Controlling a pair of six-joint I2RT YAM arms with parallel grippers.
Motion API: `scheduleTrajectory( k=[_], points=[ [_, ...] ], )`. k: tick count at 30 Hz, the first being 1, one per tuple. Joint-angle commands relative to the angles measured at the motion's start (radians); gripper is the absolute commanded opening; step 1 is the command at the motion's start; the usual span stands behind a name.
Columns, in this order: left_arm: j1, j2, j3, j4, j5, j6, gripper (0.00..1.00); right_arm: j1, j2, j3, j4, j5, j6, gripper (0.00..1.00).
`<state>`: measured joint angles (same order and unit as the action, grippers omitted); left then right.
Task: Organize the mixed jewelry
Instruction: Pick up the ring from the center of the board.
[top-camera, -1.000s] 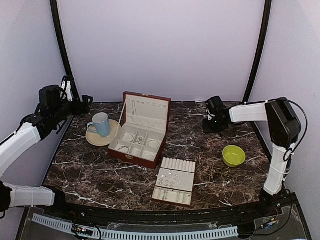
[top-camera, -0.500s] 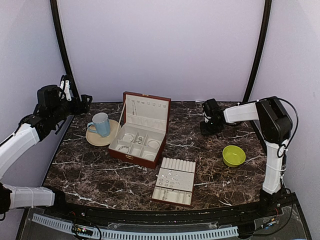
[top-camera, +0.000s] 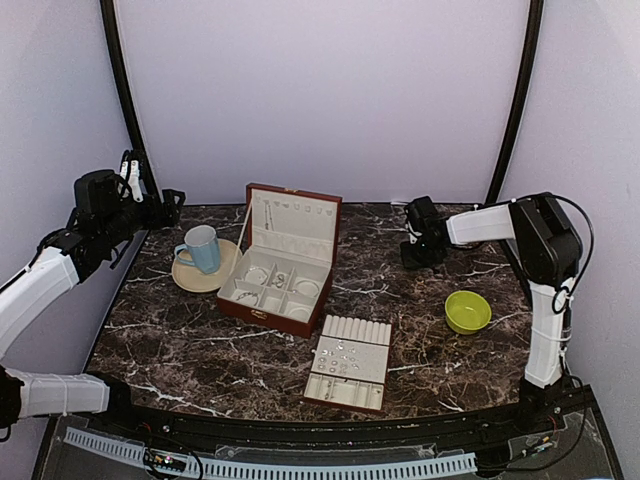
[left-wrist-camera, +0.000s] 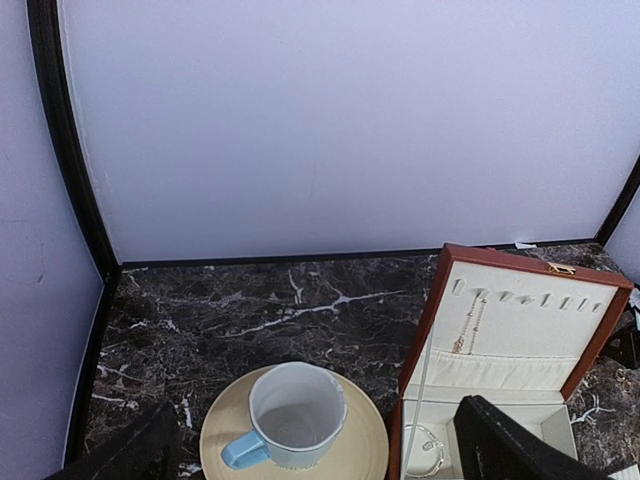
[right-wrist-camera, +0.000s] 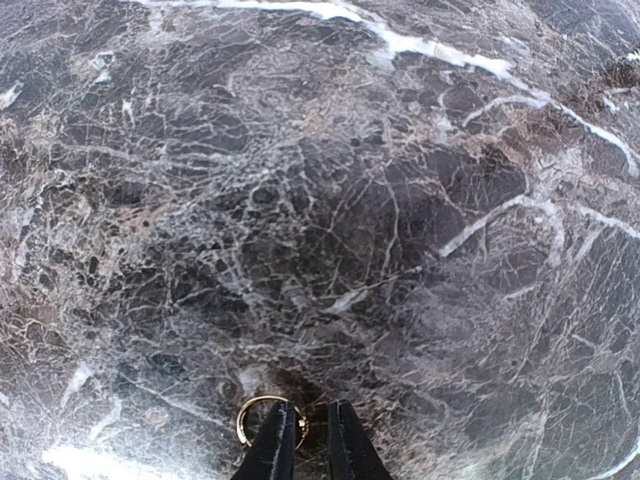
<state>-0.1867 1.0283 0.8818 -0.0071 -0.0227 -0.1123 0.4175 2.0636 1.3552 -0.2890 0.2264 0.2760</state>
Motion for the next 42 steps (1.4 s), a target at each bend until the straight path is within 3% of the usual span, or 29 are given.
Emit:
scheduleTrajectory(
  k=[1, 14, 20, 26, 32, 42],
  points=[
    [0.004, -0.023, -0.005, -0.009, 0.006, 0.004, 0.98, -0.012, 0.026, 0.034, 0.021, 0.000, -0.013, 0.13],
    [0.004, -0.017, -0.006, -0.010, 0.005, 0.011, 0.98, -0.014, 0.048, 0.039, 0.030, -0.041, -0.058, 0.09],
    [0.004, -0.014, -0.010, -0.007, 0.009, 0.013, 0.97, -0.016, 0.030, 0.024, 0.047, -0.059, -0.073, 0.01],
    [-0.005, -0.018, -0.041, 0.050, 0.118, -0.036, 0.85, -0.016, -0.042, -0.022, 0.070, -0.088, -0.081, 0.00],
    [-0.218, 0.060, -0.023, 0.063, 0.048, -0.096, 0.81, -0.006, -0.166, -0.127, 0.116, -0.168, -0.070, 0.00],
    [-0.532, 0.303, -0.015, 0.309, 0.056, -0.418, 0.77, 0.111, -0.476, -0.384, 0.268, -0.192, -0.032, 0.00]
  ],
)
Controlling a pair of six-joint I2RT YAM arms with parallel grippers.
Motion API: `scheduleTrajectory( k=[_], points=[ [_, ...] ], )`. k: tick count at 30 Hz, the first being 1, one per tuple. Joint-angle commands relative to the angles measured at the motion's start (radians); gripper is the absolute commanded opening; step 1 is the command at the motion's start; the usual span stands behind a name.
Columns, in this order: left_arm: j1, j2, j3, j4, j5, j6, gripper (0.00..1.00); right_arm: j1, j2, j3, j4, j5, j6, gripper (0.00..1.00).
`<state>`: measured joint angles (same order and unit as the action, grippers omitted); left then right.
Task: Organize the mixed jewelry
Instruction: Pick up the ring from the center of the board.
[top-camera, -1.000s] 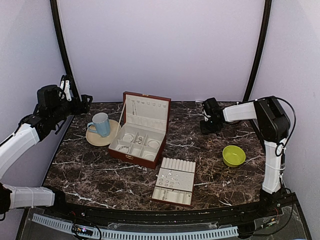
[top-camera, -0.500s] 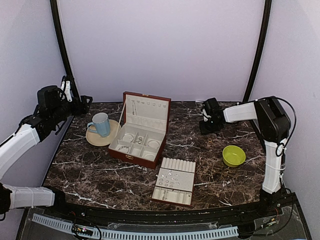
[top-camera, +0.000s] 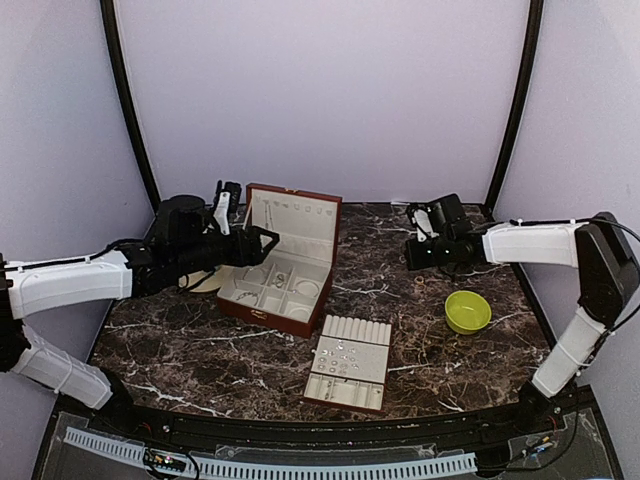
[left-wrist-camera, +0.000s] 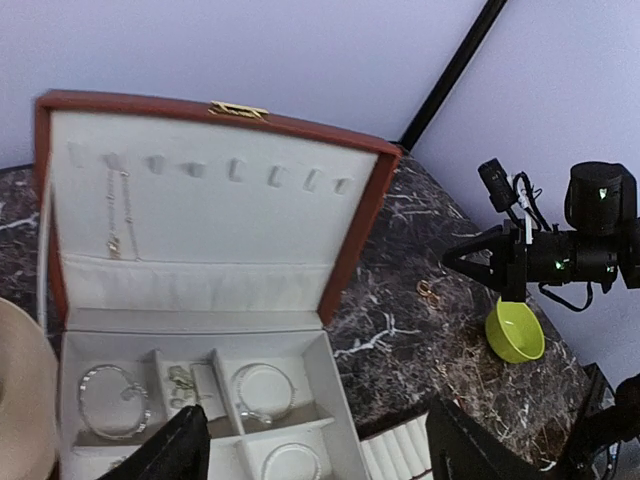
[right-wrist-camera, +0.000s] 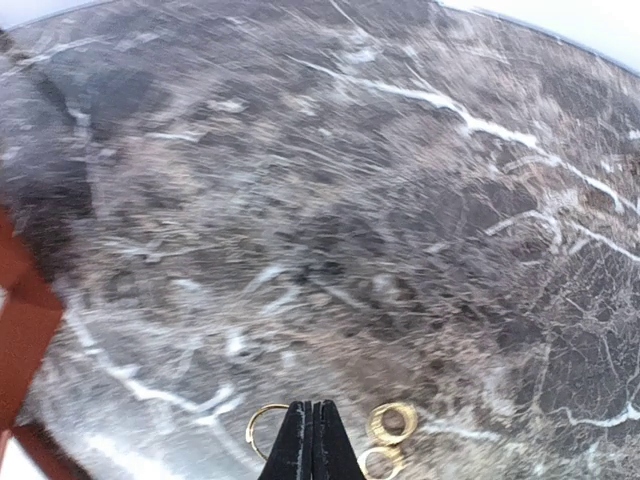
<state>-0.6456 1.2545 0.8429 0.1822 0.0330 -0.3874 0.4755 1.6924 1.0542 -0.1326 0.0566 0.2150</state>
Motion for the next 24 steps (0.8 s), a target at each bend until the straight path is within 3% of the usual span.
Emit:
scheduleTrajectory(
  k=[1, 8, 13, 24],
  points=[
    [-0.098, 0.091, 0.035, 0.144, 0.011, -0.169, 0.77, 0.068, -0.139, -0.110, 0.136, -0.021, 0.038, 0.00],
    [-0.196, 0.257, 0.130, 0.213, 0.123, -0.253, 0.77, 0.188, -0.313, -0.234, 0.328, -0.035, 0.097, 0.00],
    [-0.234, 0.361, 0.197, 0.266, 0.219, -0.275, 0.63, 0.278, -0.367, -0.266, 0.448, -0.003, 0.076, 0.00],
    [-0.250, 0.420, 0.243, 0.298, 0.285, -0.279, 0.55, 0.367, -0.359, -0.243, 0.478, 0.017, -0.007, 0.00]
  ],
)
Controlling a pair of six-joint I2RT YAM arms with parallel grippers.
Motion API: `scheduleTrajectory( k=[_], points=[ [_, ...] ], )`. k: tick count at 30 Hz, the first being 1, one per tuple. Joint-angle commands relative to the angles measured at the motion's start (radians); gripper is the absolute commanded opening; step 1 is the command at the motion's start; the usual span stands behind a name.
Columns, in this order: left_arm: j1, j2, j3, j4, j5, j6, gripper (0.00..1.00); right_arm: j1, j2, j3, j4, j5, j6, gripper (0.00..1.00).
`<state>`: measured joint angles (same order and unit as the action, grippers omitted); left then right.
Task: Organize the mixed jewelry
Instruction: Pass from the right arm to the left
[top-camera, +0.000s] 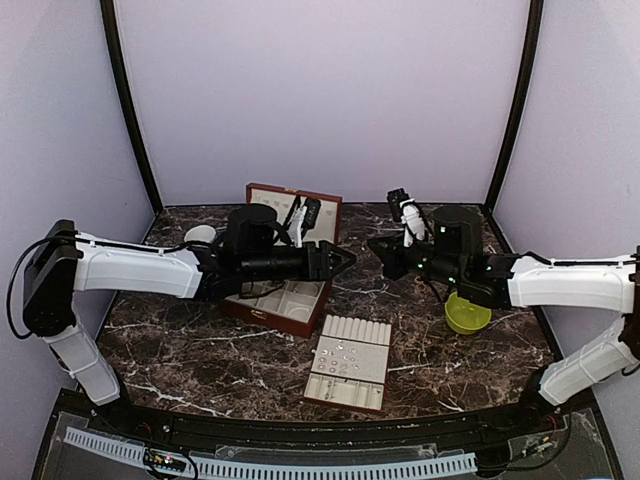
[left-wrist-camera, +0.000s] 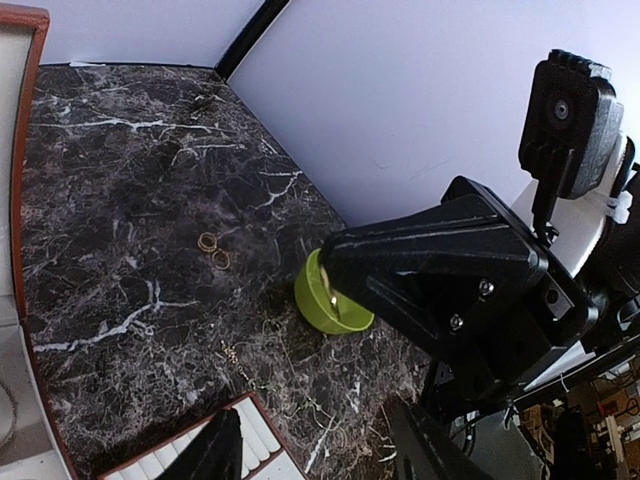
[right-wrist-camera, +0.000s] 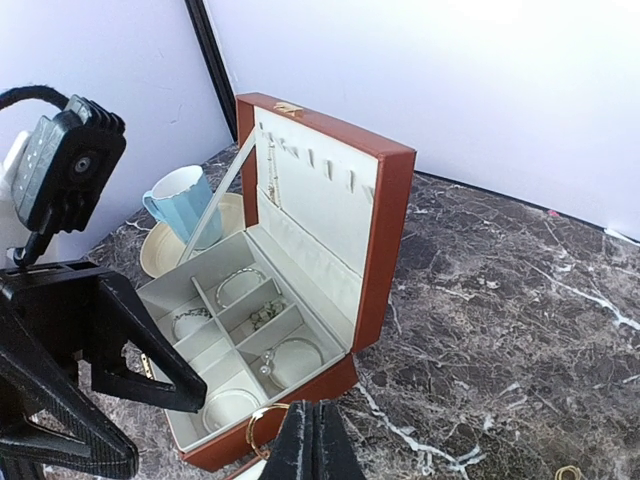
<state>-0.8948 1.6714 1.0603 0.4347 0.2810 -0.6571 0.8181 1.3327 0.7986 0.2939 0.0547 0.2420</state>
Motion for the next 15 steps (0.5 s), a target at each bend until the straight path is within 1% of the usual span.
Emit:
scheduleTrajectory(
  k=[1, 5, 12, 15],
  points=[
    [-0.002, 0.006, 0.027, 0.050, 0.038, -0.007, 0.53, 0.027, 0.006, 0.014, 0.053, 0.020, -0.035, 0.00],
    [-0.001, 0.007, 0.034, 0.046, 0.032, 0.008, 0.49, 0.042, 0.010, 0.020, 0.054, 0.021, -0.051, 0.00],
    [-0.002, 0.014, 0.037, 0.049, 0.030, 0.003, 0.37, 0.064, 0.005, 0.030, 0.048, 0.013, -0.087, 0.00],
    [-0.002, 0.017, 0.037, 0.059, 0.036, -0.006, 0.36, 0.071, 0.009, 0.033, 0.042, 0.014, -0.094, 0.00]
  ],
)
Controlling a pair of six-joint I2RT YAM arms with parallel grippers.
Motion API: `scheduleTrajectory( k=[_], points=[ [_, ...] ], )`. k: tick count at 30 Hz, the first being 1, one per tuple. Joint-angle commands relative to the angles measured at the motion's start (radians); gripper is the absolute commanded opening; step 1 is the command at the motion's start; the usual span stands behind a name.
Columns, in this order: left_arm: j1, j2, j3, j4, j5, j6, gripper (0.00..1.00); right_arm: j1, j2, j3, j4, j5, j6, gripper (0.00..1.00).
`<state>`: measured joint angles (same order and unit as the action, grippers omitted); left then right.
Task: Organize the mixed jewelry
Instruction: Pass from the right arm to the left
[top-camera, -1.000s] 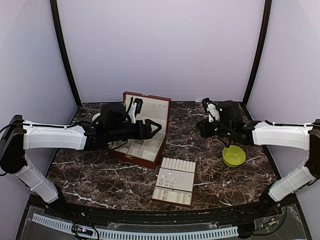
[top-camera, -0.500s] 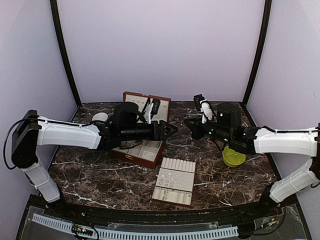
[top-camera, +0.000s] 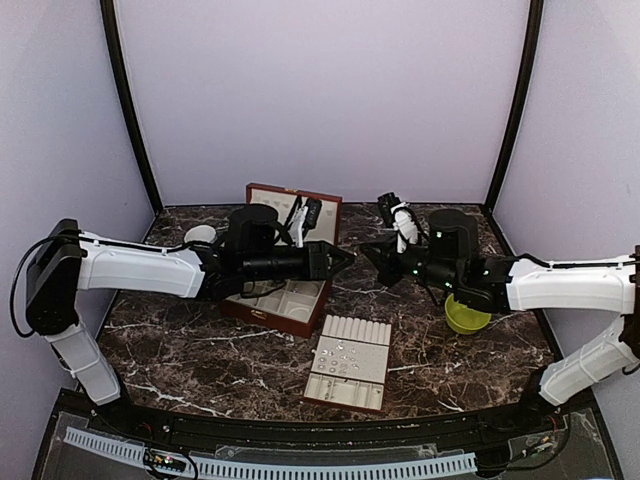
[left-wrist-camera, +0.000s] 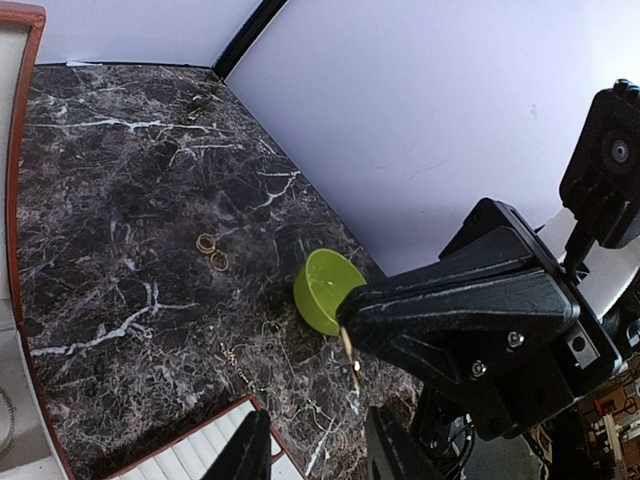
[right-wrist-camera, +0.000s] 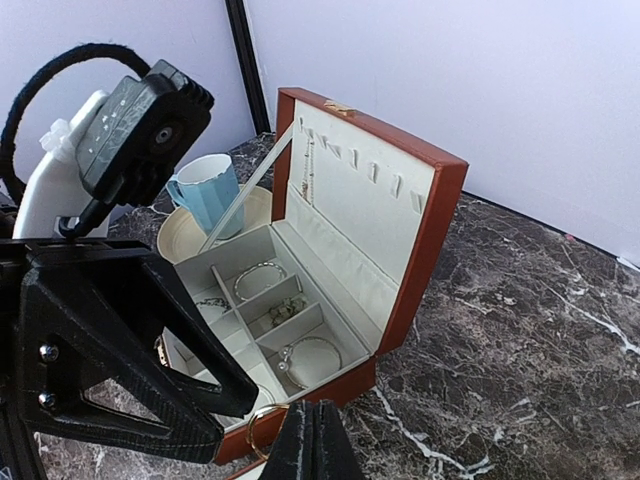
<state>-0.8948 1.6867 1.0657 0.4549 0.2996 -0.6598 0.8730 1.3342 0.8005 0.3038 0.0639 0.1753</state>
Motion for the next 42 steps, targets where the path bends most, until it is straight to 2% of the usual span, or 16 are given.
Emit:
scheduleTrajectory(
  k=[1, 14, 16, 19, 27, 31, 34, 37, 42],
  points=[
    [-0.002, 0.002, 0.031, 0.040, 0.017, -0.004, 0.35, 0.018, 0.008, 0.031, 0.032, 0.005, -0.030, 0.00],
    [-0.001, 0.003, 0.030, 0.046, 0.012, -0.007, 0.33, 0.040, 0.010, 0.039, 0.018, 0.004, -0.052, 0.00],
    [-0.001, 0.005, 0.030, 0.048, 0.011, -0.009, 0.30, 0.042, 0.010, 0.040, 0.017, 0.002, -0.055, 0.00],
    [-0.002, 0.009, 0.032, 0.050, 0.020, -0.013, 0.17, 0.043, 0.009, 0.040, 0.018, 0.007, -0.057, 0.00],
    [-0.002, 0.013, 0.033, 0.059, 0.031, -0.017, 0.00, 0.044, 0.019, 0.039, 0.018, 0.018, -0.058, 0.00],
    [-0.001, 0.012, 0.031, 0.055, 0.027, -0.019, 0.00, 0.044, 0.009, 0.033, 0.027, 0.018, -0.048, 0.00],
    [0.000, 0.006, 0.022, 0.050, 0.015, -0.014, 0.00, 0.044, -0.011, 0.025, 0.039, 0.023, -0.033, 0.23],
    [0.000, -0.009, 0.009, 0.049, 0.005, -0.008, 0.00, 0.041, -0.038, 0.016, 0.042, 0.032, -0.014, 0.41],
    [0.017, -0.030, -0.022, 0.047, 0.010, 0.008, 0.00, 0.010, -0.089, 0.001, 0.038, -0.023, 0.043, 0.59]
  ],
)
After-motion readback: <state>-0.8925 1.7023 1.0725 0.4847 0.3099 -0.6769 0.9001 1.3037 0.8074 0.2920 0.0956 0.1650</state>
